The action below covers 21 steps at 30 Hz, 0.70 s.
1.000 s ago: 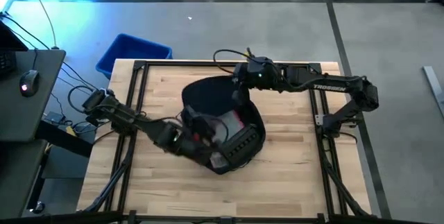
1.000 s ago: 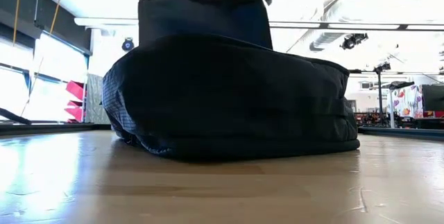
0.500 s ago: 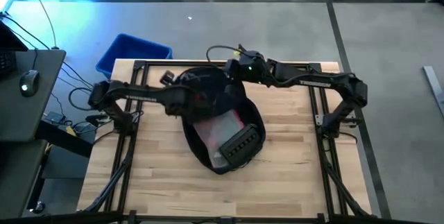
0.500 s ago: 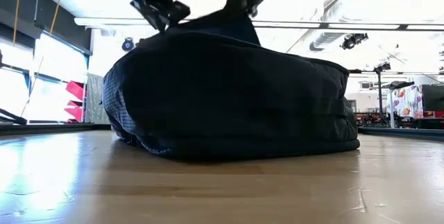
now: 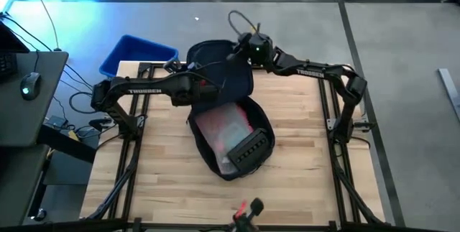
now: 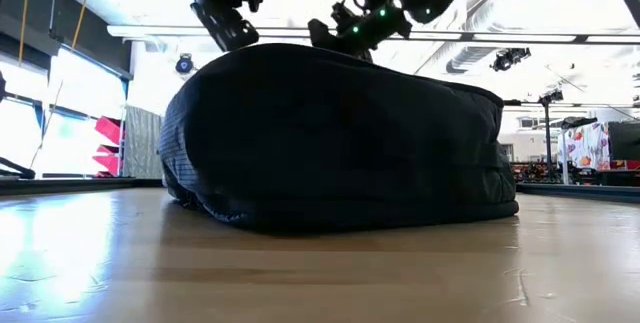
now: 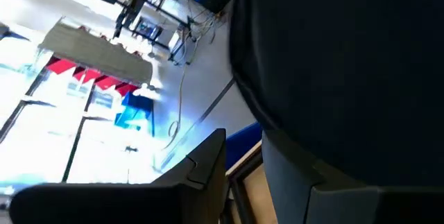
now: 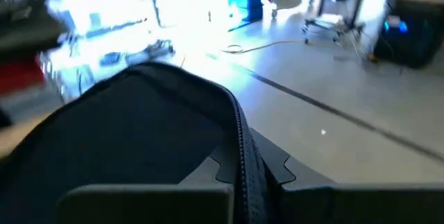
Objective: Unpack backpack
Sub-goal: Open the blue backpack
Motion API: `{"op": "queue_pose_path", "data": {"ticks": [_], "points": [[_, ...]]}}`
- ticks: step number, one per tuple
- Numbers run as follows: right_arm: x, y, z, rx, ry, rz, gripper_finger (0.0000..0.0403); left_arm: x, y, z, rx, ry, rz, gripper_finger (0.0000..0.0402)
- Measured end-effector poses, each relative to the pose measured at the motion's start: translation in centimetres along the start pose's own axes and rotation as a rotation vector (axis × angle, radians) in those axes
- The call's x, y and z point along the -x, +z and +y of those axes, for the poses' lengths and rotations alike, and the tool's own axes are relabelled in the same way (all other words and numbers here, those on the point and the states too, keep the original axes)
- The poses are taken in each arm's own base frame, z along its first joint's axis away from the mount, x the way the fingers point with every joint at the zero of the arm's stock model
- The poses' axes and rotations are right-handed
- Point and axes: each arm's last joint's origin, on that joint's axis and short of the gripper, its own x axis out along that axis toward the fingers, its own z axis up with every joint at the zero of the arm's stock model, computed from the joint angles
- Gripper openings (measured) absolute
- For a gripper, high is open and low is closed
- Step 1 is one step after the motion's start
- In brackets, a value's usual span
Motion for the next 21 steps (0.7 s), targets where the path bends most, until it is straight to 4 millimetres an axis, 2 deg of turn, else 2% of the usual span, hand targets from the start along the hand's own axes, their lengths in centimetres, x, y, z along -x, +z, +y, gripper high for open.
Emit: {"op": "queue_pose_path", "data": {"ticks": [6,11,16,21], "points": [[-1.1,-0.6,-2.4,-0.135,-0.034,0.008,0.0003,1.3,0.5,-0.1,-0.014,-0.113,-0.044,0.0074],[-1.2,-0.5,-3.4,-0.141,-0.043,0.004,0.0046,1.3,1.1,-1.1,-0.008,-0.274,-0.054,0.0074],[-0.8,0.3,-4.7,-0.137,-0.074,-0.008,0.0118,-0.4,0.8,-3.7,-0.034,-0.465,-0.054,0.0074],[1.8,3.4,-5.3,-0.105,-0.083,-0.085,0.0169,-3.3,-1.2,-5.5,0.025,-0.484,0.026,0.0074]]}}
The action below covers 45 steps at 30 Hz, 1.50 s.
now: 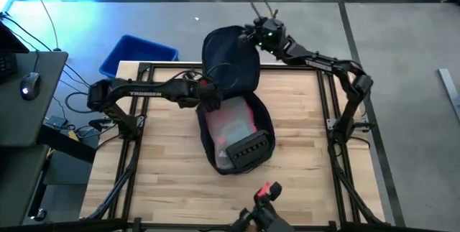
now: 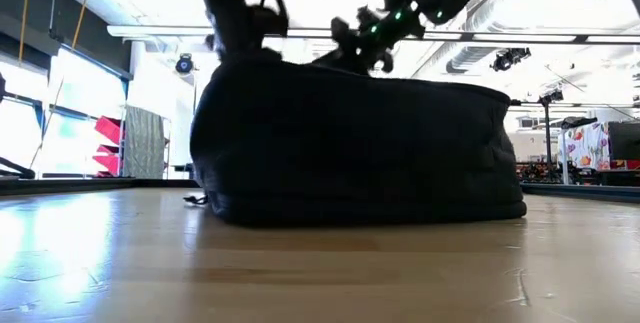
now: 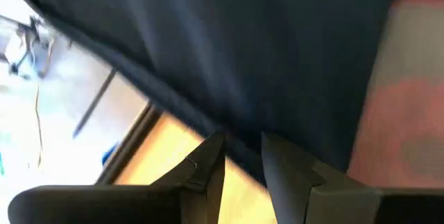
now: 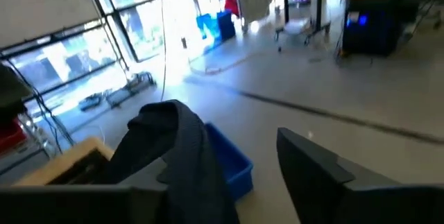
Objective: Unpack backpack
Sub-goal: Open the blue backpack, then remove the black medicine organizer from the blue backpack
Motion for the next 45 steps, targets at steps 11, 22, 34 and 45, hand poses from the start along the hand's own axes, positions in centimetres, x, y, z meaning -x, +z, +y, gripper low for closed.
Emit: {"op": "queue_pose_path", "data": {"ticks": [11,22,34,45], "points": [[3.0,-0.3,0.4,0.124,0.040,0.263,0.0190,-5.6,-2.0,1.7,0.233,-0.052,0.048,0.0074],[2.8,-1.4,-3.2,-0.067,-0.370,0.314,0.0190,-4.5,0.4,1.0,0.216,-0.307,-0.169,0.0074],[7.0,-0.1,2.1,0.168,0.407,0.479,0.0190,-2.9,0.2,-1.2,0.086,-0.424,-0.200,0.0074],[12.9,-6.1,10.2,0.355,0.631,0.984,0.0190,-2.4,0.4,-1.6,0.073,-0.461,-0.228,0.0074]]}}
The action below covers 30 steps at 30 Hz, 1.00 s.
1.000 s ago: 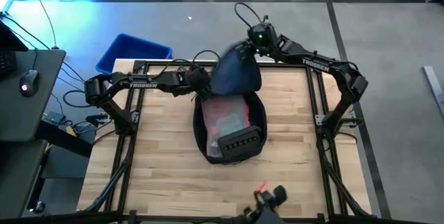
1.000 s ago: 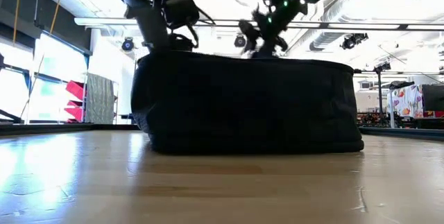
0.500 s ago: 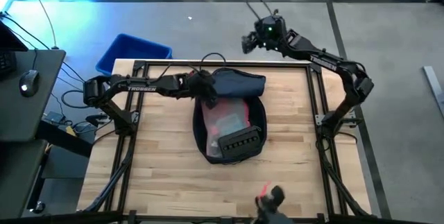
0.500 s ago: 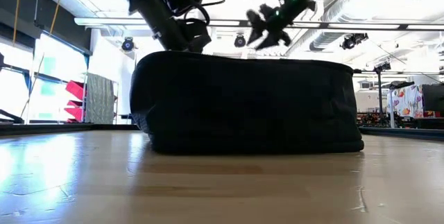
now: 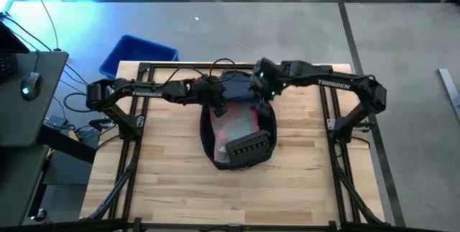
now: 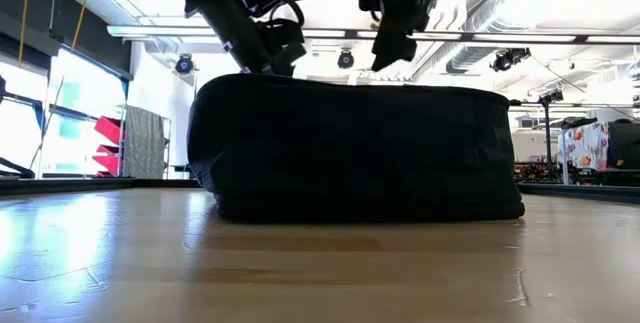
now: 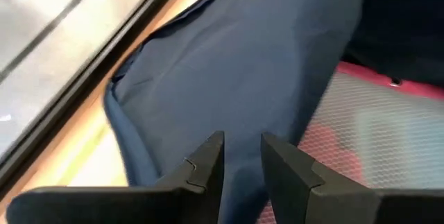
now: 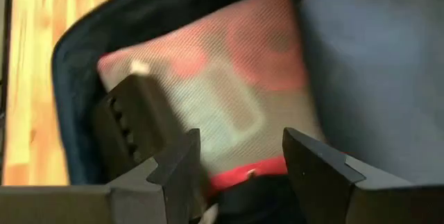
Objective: Unpack backpack
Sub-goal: Remove the black medicine organizer from the blue backpack
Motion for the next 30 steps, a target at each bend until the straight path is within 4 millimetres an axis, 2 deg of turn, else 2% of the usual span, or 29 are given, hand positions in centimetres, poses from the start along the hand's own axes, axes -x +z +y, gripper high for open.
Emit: {"op": "queue_pose_path", "data": {"ticks": [4,8,12,15,17,23,27,30], "points": [[-1.4,-0.3,1.0,0.003,0.030,0.065,0.0190,1.2,0.1,-1.3,-0.017,-0.111,-0.012,0.0074],[-4.2,-1.7,-0.1,-0.033,0.021,0.151,0.0180,3.2,-0.1,-3.4,-0.019,-0.188,-0.020,0.0074],[-6.8,-3.5,-0.6,-0.050,-0.012,0.216,0.0147,5.4,-0.6,-5.8,0.002,-0.248,-0.028,0.0074],[-8.3,-4.8,-0.4,-0.049,-0.123,0.243,0.0115,6.6,-1.2,-7.8,0.046,-0.256,-0.035,0.0074],[-8.9,-5.6,0.1,-0.055,-0.124,0.270,0.0094,7.3,-1.7,-9.1,0.093,-0.238,-0.047,0.0074],[-10.1,-7.5,3.6,0.045,0.090,0.372,0.0037,9.2,-3.2,-12.2,0.239,-0.217,-0.083,0.0074],[-10.5,-7.7,5.2,0.112,-0.019,0.368,0.0011,10.5,-4.1,-13.7,0.309,-0.217,-0.108,0.0074],[-10.7,-7.3,6.0,0.086,-0.080,0.315,0.0002,11.5,-4.8,-14.9,0.355,-0.267,-0.099,0.0073]]}}
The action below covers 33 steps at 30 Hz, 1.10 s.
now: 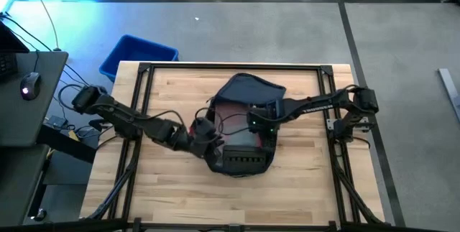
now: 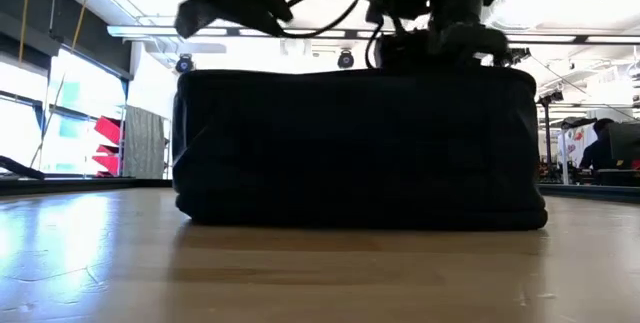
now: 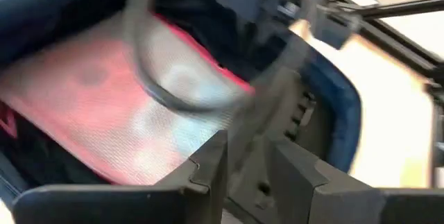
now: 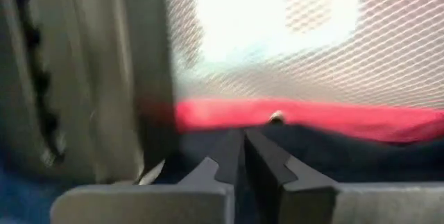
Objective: Unpack backpack
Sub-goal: Remove the black medicine organizer from the blue backpack
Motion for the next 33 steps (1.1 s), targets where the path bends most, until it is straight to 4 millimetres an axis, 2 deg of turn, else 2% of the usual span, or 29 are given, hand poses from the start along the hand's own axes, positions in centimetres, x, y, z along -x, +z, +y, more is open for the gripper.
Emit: {"op": "queue_pose_path", "data": {"ticks": [8,12,18,25,29,33], "points": [[0.3,1.6,2.2,-0.106,0.055,-0.199,0.0002,2.5,-2.9,-3.5,0.094,-0.205,0.049,0.0038],[-0.1,3.0,2.8,-0.159,0.076,-0.322,0.0001,2.3,-4.7,-5.2,0.124,-0.285,0.069,0.0012],[-2.3,3.7,2.7,-0.221,0.117,-0.318,0.0000,-1.0,-8.1,-6.5,0.144,-0.284,0.112,0.0003],[-2.7,3.7,4.2,-0.150,0.217,-0.296,0.0000,-6.5,-11.4,-5.1,0.182,-0.152,0.209,0.0000],[-2.7,3.5,4.6,-0.167,0.200,-0.299,0.0000,-8.6,-11.7,-4.2,0.188,-0.132,0.281,0.0000],[-1.9,3.6,4.3,-0.226,0.183,-0.316,0.0000,-9.0,-11.4,-3.6,0.162,-0.106,0.291,0.0000]]}}
